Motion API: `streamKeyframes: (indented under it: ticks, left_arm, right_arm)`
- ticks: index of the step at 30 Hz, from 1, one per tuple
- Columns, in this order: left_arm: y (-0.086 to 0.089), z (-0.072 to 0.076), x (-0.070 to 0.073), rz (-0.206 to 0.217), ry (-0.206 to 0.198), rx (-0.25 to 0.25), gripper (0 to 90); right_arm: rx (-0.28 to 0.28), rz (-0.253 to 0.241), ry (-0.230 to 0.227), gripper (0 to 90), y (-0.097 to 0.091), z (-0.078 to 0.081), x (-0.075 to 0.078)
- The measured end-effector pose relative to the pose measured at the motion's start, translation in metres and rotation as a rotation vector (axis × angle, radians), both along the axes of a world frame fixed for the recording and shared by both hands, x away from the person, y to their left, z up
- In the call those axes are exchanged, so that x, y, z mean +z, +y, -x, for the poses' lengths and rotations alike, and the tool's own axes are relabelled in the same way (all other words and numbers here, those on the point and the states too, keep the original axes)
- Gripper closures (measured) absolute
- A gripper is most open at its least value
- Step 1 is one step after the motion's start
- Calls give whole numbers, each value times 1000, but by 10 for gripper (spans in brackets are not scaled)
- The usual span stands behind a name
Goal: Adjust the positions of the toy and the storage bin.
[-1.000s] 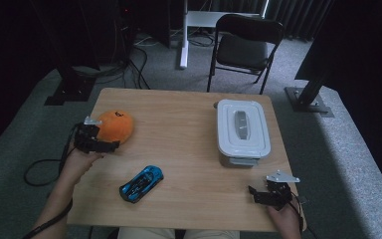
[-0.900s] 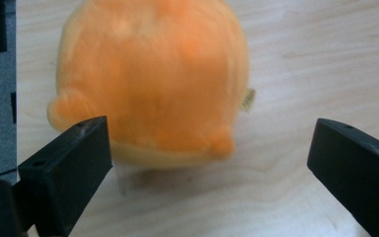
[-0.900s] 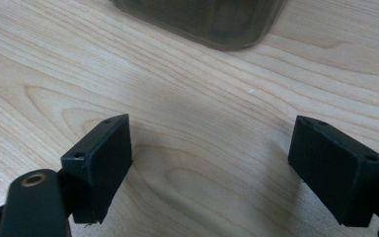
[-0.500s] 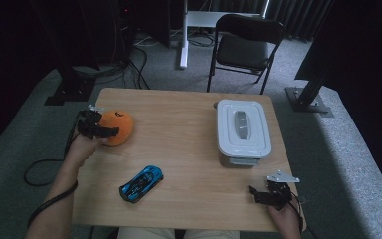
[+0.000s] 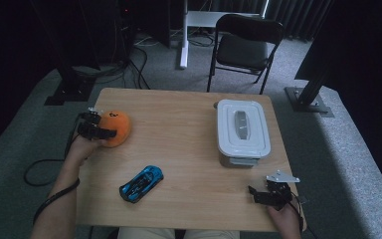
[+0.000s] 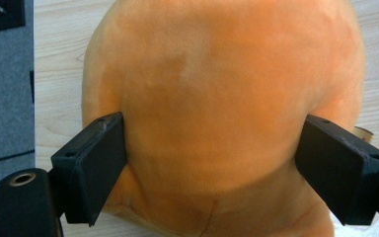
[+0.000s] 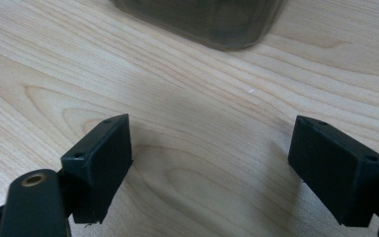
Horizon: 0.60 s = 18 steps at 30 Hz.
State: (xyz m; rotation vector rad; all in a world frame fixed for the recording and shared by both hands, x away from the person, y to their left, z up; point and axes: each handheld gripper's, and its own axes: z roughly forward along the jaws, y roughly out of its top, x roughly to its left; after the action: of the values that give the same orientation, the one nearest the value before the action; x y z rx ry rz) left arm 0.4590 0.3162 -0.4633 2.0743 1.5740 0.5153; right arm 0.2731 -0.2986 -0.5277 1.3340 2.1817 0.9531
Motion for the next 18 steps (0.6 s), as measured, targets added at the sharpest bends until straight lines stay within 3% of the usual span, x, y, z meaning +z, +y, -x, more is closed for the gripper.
streamKeyframes:
  ticks: [3,6,8,9,11,12,13,16,18]
  left_arm:
    - [2,1,-5,-16,-4,-4,169]
    - [6,5,-8,-2,-42,-15,291]
    - [5,8,-7,-5,-61,-29,441]
    - [5,14,-5,-5,-89,-49,509]
    - [5,14,-5,-5,-89,-49,556]
    - [5,22,0,2,-118,-67,556]
    - [6,25,1,13,-128,-72,652]
    - [8,32,6,35,-128,-96,696]
    - [8,37,9,22,-127,-119,707]
  right_arm:
    - [0,0,0,163,0,0,0]
    - [-1,0,0,163,0,0,0]
    - [-2,0,0,163,0,0,0]
    - [-2,0,1,163,0,0,0]
    - [-2,0,1,163,0,0,0]
    - [-2,0,1,163,0,0,0]
    - [-2,0,1,163,0,0,0]
    - [-4,0,1,163,0,0,0]
    - [-4,0,1,163,0,0,0]
